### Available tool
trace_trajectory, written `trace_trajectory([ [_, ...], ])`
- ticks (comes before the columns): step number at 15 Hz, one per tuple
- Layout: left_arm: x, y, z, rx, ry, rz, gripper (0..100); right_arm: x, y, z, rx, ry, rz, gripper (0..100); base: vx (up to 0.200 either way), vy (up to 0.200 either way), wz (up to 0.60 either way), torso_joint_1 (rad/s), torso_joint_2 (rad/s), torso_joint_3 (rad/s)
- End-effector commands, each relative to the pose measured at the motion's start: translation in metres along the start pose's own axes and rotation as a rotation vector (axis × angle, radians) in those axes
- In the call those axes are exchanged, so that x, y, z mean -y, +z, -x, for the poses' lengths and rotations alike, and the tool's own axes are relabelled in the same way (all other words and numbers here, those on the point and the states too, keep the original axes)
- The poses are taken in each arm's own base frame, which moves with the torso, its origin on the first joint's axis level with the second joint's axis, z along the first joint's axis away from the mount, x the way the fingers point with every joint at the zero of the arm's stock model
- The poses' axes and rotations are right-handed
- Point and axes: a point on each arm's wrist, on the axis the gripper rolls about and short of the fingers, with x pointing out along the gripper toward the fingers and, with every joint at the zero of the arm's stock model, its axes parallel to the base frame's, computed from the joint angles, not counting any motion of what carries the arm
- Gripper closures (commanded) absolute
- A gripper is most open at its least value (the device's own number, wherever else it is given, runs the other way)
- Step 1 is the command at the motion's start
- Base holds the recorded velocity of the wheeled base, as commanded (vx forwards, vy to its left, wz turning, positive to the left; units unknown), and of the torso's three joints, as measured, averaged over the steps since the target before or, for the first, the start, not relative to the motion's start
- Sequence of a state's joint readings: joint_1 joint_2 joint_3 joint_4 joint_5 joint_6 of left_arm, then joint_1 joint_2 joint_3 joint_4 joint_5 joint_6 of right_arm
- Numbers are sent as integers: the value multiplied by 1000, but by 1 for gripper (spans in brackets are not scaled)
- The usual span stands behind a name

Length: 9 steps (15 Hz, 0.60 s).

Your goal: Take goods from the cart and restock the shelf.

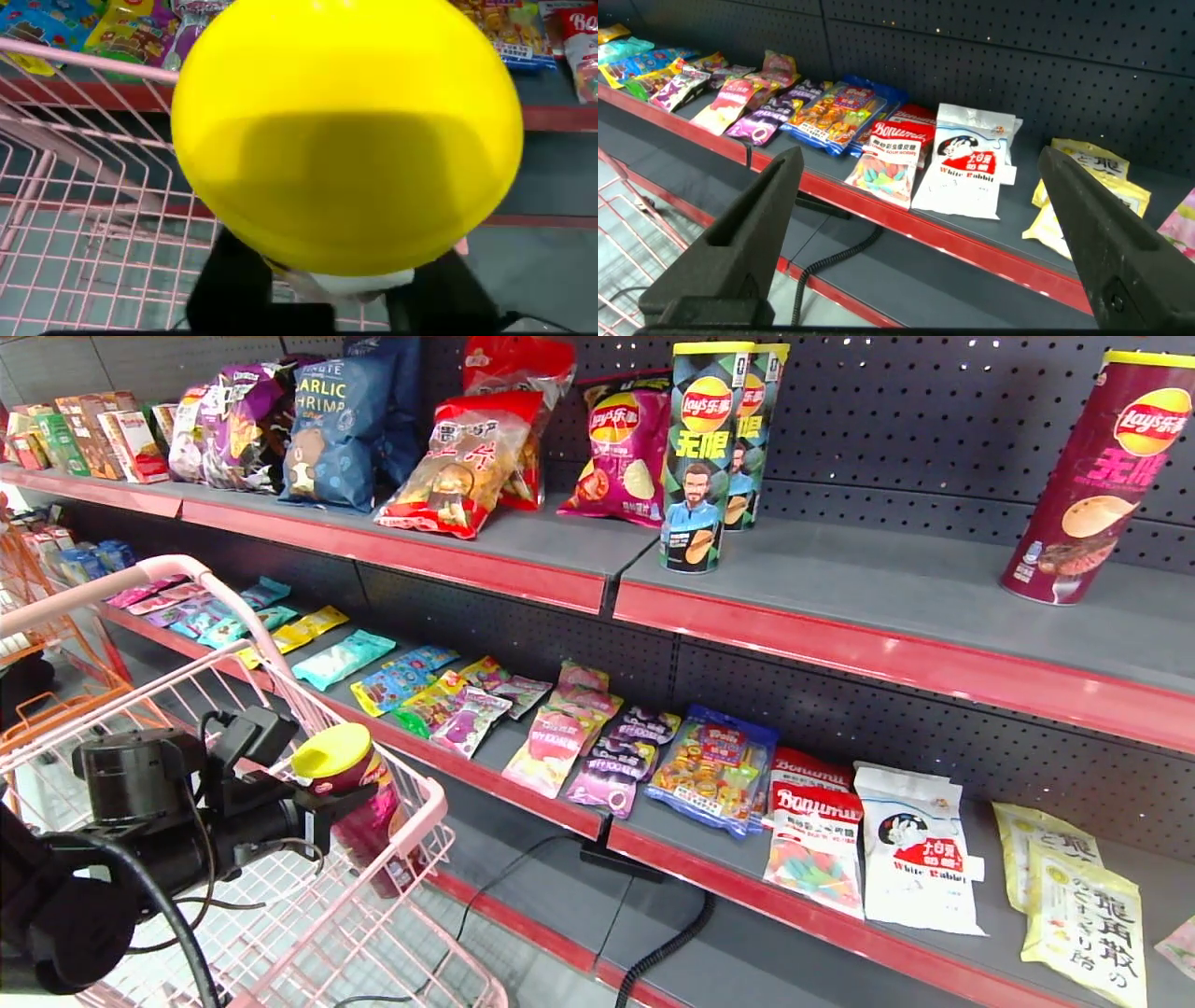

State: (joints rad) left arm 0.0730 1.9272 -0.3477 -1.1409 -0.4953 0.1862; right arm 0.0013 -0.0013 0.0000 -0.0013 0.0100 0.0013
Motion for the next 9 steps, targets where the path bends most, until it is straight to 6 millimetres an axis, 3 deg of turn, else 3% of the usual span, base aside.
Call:
trace_trajectory([
  [1, 7, 5, 17, 20, 10, 10, 100, 0, 0, 0, -1, 1, 0, 0, 0, 0, 0, 0, 0, 0],
  [4, 22, 26, 53, 84, 23, 33, 100, 0, 0, 0, -1, 1, 0, 0, 0, 0, 0, 0, 0, 0],
  [5, 34, 45, 87, 123, 42, 62, 100, 0, 0, 0, -1, 1, 0, 0, 0, 0, 0, 0, 0, 0],
  [6, 37, 50, 97, 130, 46, 64, 100, 0, 0, 0, -1, 1, 0, 0, 0, 0, 0, 0, 0, 0],
  [7, 53, 69, 133, 165, 58, 57, 100, 0, 0, 0, -1, 1, 0, 0, 0, 0, 0, 0, 0, 0],
  [9, 77, 89, 180, 198, 59, 83, 100, 0, 0, 0, -1, 1, 0, 0, 0, 0, 0, 0, 0, 0],
])
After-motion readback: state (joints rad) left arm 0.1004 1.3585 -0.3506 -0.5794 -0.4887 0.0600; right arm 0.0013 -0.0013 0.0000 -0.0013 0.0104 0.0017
